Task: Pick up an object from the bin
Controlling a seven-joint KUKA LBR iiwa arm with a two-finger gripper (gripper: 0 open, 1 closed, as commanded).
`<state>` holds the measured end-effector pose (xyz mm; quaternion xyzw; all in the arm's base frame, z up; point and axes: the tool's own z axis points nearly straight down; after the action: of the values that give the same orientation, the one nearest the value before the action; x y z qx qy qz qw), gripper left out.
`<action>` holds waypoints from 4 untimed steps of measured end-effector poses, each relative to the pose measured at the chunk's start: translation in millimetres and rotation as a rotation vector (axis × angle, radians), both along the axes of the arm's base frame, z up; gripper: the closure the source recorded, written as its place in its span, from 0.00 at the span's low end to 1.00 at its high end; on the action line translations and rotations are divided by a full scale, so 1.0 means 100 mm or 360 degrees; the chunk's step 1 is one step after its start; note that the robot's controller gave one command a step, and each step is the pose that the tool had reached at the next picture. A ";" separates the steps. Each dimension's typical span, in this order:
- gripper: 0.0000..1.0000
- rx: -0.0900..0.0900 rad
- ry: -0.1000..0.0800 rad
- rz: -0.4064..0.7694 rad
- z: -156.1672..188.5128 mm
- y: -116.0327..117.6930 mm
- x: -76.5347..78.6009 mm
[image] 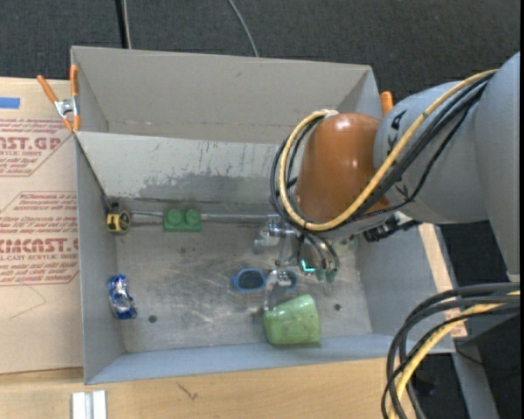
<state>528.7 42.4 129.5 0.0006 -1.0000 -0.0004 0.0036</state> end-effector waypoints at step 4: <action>0.00 0.0014 -0.0004 0.1404 0.02 0.61 -0.03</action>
Offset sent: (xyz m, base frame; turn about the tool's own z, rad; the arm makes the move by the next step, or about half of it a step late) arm 0.0000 0.0000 0.0000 0.0000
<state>525.3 103.4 132.0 0.4274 -0.9041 -0.0030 0.0021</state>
